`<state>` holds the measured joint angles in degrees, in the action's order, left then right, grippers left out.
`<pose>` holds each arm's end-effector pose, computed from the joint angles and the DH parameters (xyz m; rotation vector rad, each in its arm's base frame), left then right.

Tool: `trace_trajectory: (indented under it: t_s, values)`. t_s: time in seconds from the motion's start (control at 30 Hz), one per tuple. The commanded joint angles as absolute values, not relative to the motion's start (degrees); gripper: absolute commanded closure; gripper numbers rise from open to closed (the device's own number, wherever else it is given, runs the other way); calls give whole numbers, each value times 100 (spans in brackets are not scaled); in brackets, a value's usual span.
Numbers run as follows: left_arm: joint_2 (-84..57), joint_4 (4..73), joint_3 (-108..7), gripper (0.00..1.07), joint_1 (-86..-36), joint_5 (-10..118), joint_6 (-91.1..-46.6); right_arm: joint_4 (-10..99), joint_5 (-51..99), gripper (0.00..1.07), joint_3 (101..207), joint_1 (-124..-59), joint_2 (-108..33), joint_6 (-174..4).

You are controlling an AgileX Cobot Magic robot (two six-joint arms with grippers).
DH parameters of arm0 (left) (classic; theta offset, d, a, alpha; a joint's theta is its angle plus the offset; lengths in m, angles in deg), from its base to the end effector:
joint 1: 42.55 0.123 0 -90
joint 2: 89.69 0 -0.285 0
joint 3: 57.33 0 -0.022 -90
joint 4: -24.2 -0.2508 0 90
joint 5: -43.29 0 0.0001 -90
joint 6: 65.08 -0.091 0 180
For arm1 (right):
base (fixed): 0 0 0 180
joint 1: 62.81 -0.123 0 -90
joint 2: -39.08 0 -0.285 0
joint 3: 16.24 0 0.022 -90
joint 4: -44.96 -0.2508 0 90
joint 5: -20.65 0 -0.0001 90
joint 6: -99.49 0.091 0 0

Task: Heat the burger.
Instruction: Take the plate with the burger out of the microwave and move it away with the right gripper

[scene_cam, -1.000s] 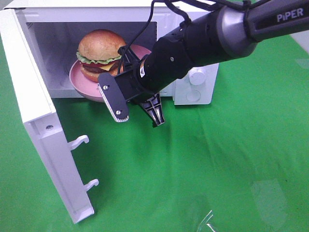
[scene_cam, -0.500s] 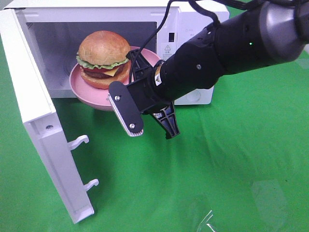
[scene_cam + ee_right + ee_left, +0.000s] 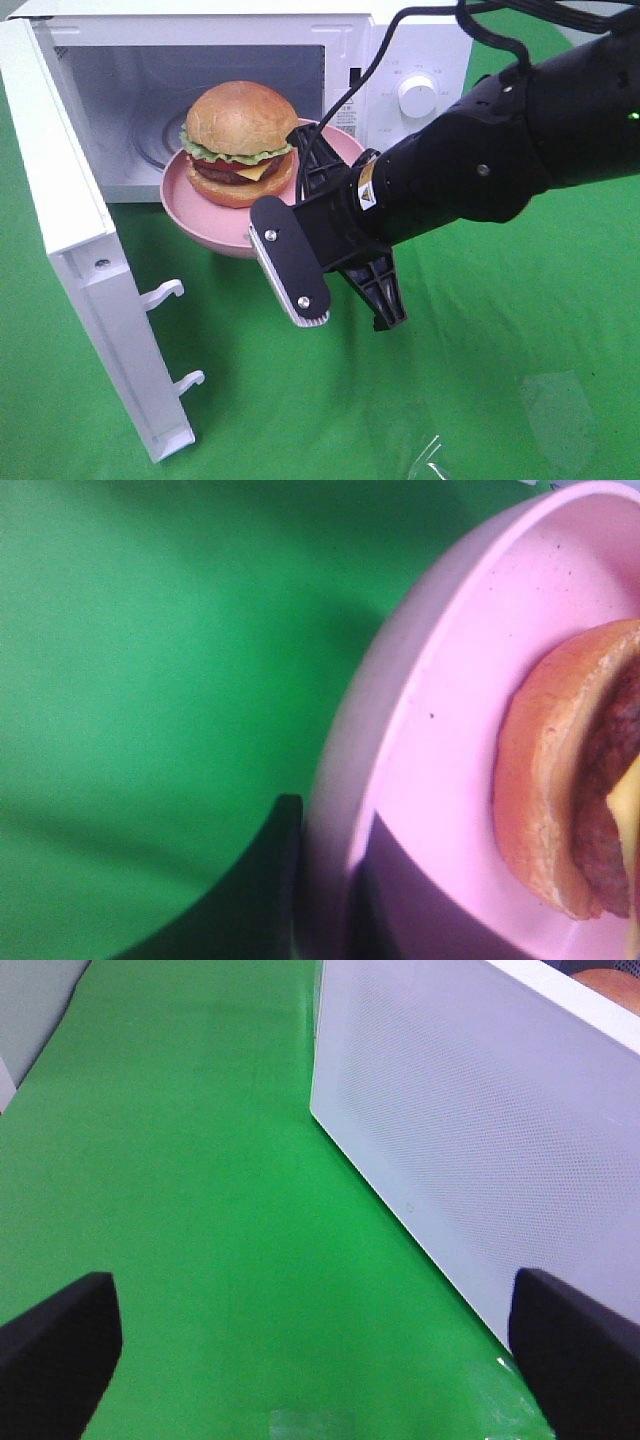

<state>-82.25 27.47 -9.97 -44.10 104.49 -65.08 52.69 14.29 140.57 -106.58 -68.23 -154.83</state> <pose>-0.0088 -0.0043 0.2826 0.0312 2.0241 -0.0851 0.2551 0.2425 0.1825 -2.1451 1.1063 -0.3299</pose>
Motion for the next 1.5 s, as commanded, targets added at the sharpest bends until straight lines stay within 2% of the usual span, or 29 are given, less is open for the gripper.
trace_trajectory:
  t_s: [0.03,0.87,1.1,1.5]
  values:
    - [-8236,2736,-979,9,-4404,10454,-6508,5275,1853,107,13919,-10681,-6496,-15391]
    - [-8236,2736,-979,9,-4404,10454,-6508,5389,1515,107,11920,-10681,-3946,-15127]
    - [-8236,2736,-979,9,-4404,10454,-6508,5470,913,107,11593,-10681,-3270,-14801]
    - [-8236,2736,-979,9,-4404,10454,-6508,6552,-754,107,11484,-10681,-1935,-13013]
